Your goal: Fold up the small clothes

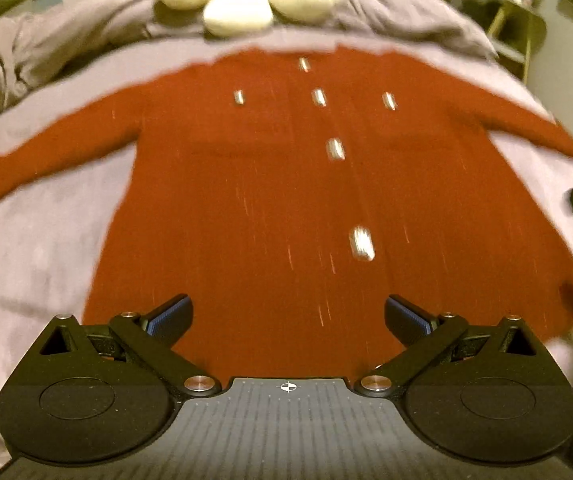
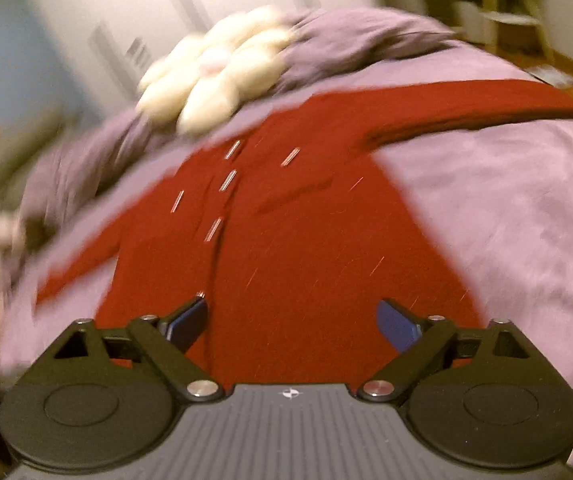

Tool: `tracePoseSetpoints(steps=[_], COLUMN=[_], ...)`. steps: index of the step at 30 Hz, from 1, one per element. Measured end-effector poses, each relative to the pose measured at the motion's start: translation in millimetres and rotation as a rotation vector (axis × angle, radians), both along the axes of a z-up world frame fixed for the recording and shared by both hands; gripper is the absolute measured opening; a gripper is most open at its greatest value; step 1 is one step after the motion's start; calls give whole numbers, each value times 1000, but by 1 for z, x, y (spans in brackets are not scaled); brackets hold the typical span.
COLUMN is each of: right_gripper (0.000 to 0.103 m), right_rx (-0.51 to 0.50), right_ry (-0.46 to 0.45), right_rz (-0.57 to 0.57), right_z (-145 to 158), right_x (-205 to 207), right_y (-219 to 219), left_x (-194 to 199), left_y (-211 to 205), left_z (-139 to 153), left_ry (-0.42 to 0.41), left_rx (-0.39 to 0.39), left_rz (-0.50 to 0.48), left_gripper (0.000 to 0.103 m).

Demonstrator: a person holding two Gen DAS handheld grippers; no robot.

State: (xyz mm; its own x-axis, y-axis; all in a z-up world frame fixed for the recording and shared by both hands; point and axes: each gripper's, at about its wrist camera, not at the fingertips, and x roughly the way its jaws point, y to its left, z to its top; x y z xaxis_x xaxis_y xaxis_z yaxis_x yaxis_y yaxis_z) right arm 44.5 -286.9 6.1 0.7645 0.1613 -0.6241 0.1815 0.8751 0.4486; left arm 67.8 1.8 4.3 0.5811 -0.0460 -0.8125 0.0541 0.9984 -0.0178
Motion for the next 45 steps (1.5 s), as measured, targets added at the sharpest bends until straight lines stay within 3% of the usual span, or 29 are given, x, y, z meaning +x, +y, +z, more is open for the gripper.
tracePoseSetpoints(steps=[3,5,6,8,10,15,19,22,24,26,28,30,33,34,35,37,40,42,43,45], right_gripper=[83,68,63,43,40,38,33,15,11,10,10,10,11,18,34,50,50,49,49,49], right_rx=[162,234,269,319,351,431,429,399,335,150,-29,-180,-324,-318,-297,-264,-200,-150,-120,-81], right_ry=[-110,-144,-107,-65,-49,-88,-111,-86,-63,-41,-117,-208,-332,-327,-296,-268,-188,-137,-123,-102], right_rz=[-181,-291,-353,-460,-537,-659,-714,-750,-759,-730,-617,-418,28,160,281,393,401,357,328,295], right_z=[-3,-12,-24,-42,-60,-97,-113,-112,-104,-83,-49,-20,8,7,4,-10,-34,-43,-48,-55], right_x=[28,44,56,72,80,80,92,118,129,145,160,171,178,179,180,175,171,168,166,162], right_y=[-82,-132,-150,-191,-222,-259,-266,-279,-282,-266,-227,-175,-70,-43,-18,13,20,12,2,0], left_x=[42,64,80,103,122,140,136,133,134,134,134,139,153,160,166,182,207,224,232,246], left_y=[13,18,18,14,10,20,18,18,20,21,21,22,31,35,40,47,51,51,49,42], left_z=[0,-5,-11,-21,-35,-62,-68,-72,-71,-67,-59,-48,-27,-22,-19,-17,-28,-42,-50,-60], left_ry=[-38,-36,-31,-23,-5,49,10,-15,-16,-24,-56,-107,-150,-144,-135,-113,-62,2,34,63], left_rx=[-58,-92,-88,-40,15,-9,15,16,13,18,17,-20,-193,-271,-342,-482,-608,-679,-696,-652], left_rz=[74,97,109,127,136,172,109,88,67,45,34,18,9,2,-9,-28,-6,18,27,39], left_gripper=[103,103,103,103,103,103,103,103,103,103,103,103,103,103,103,103,102,87,80,80])
